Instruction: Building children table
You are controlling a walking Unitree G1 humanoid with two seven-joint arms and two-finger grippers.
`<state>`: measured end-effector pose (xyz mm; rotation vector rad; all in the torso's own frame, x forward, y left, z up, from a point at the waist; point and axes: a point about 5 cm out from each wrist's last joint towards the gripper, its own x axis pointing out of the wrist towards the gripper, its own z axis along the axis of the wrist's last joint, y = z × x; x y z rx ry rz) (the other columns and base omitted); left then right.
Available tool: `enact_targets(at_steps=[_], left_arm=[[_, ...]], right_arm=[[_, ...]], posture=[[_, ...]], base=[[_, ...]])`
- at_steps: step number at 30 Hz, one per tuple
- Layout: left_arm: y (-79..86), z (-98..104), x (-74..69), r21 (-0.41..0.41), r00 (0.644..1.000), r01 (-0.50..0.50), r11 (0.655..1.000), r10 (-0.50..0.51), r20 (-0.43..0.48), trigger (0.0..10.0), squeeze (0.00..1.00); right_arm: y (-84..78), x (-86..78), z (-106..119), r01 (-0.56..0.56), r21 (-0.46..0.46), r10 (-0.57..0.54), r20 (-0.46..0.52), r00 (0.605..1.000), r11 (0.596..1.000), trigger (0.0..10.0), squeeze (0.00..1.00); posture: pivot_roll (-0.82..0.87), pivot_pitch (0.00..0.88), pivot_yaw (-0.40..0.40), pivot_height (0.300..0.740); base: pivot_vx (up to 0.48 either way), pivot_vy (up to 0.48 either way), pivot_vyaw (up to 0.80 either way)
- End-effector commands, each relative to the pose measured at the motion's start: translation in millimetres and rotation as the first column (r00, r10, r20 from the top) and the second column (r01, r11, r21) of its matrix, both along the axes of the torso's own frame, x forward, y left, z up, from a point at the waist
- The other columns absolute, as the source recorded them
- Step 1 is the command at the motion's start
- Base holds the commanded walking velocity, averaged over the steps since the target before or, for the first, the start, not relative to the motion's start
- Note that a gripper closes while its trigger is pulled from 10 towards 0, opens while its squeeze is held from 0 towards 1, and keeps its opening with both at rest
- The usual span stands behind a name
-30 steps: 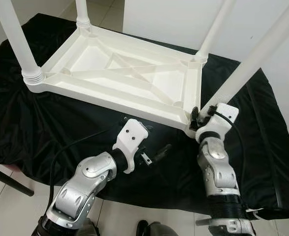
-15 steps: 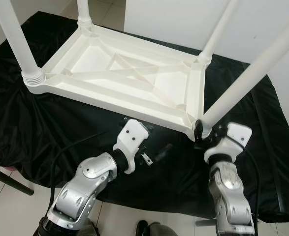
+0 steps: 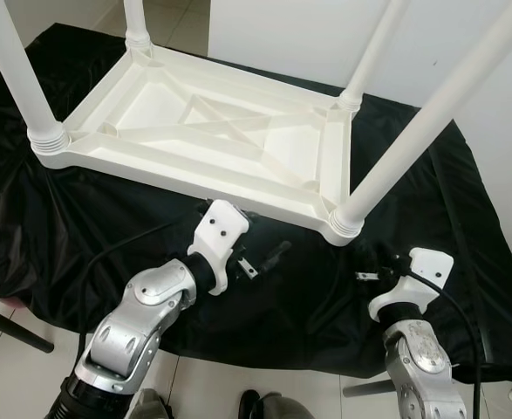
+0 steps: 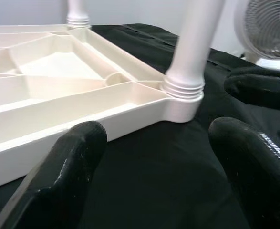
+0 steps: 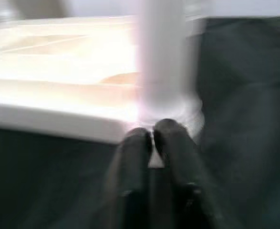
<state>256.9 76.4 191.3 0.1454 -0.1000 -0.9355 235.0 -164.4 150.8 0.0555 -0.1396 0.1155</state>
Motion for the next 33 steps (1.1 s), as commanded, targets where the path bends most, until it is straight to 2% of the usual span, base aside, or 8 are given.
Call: enact_targets(at_steps=[1,2,4,9,15,18,21,33], left_arm=[[-0.6,-0.9,0.7,0.008,1.000,-0.013,1.000,0.013,0.000,10.0,0.00],[-1.4,-1.4,-1.0,0.010,1.000,-0.007,1.000,0.007,0.000,10.0,0.00],[-2.9,-3.0,-3.7,0.013,1.000,0.004,1.000,-0.004,-0.006,10.0,0.00],[-4.1,-5.6,-5.6,0.015,1.000,0.011,1.000,-0.010,-0.017,10.0,0.00],[-6.0,-7.8,-7.8,0.016,1.000,0.017,1.000,-0.017,-0.026,10.0,0.00],[-5.9,-9.2,-7.7,0.026,1.000,0.018,1.000,-0.018,-0.026,10.0,0.00],[-6.9,-14.9,-7.2,0.074,0.999,0.028,0.997,-0.026,-0.023,10.0,0.00],[-8.1,-20.2,1.6,0.097,1.000,0.009,0.995,-0.006,-0.023,10.0,0.00]], right_arm=[[4.9,1.1,0.3,-0.108,0.023,0.109,-0.022,0.994,0.994,4.8,0.00],[6.3,3.7,2.2,-0.171,0.026,0.171,-0.021,0.985,0.985,10.0,0.00],[5.9,8.7,5.7,-0.254,0.029,0.255,-0.020,0.967,0.967,10.0,0.00],[-1.8,17.7,10.1,-0.312,0.025,0.313,-0.019,0.950,0.950,10.0,0.00],[-38.6,40.0,26.3,-0.463,-0.033,0.461,-0.051,0.886,0.886,10.0,0.00],[-47.3,43.4,28.8,-0.496,-0.074,0.491,-0.074,0.868,0.865,10.0,0.00],[-60.4,54.6,32.4,-0.488,-0.113,0.480,-0.094,0.872,0.865,10.0,0.00],[-76.2,75.2,31.6,-0.436,-0.094,0.430,-0.079,0.899,0.895,10.0,0.00]], posture=[[0.05,0.168,-0.135,0.740],[0.05,0.168,-0.135,0.740],[0.06,0.171,-0.134,0.740],[0.06,0.174,-0.126,0.740],[0.07,0.178,-0.119,0.740],[0.07,0.178,-0.119,0.740],[0.07,0.180,-0.117,0.740],[0.07,0.186,-0.106,0.740]], base=[[0.000,0.000,0.00],[0.000,0.000,0.00],[0.000,0.000,0.00],[0.000,0.000,0.00],[0.000,0.000,0.00],[0.000,0.000,0.00],[0.000,0.000,0.00],[0.000,0.000,0.00]])
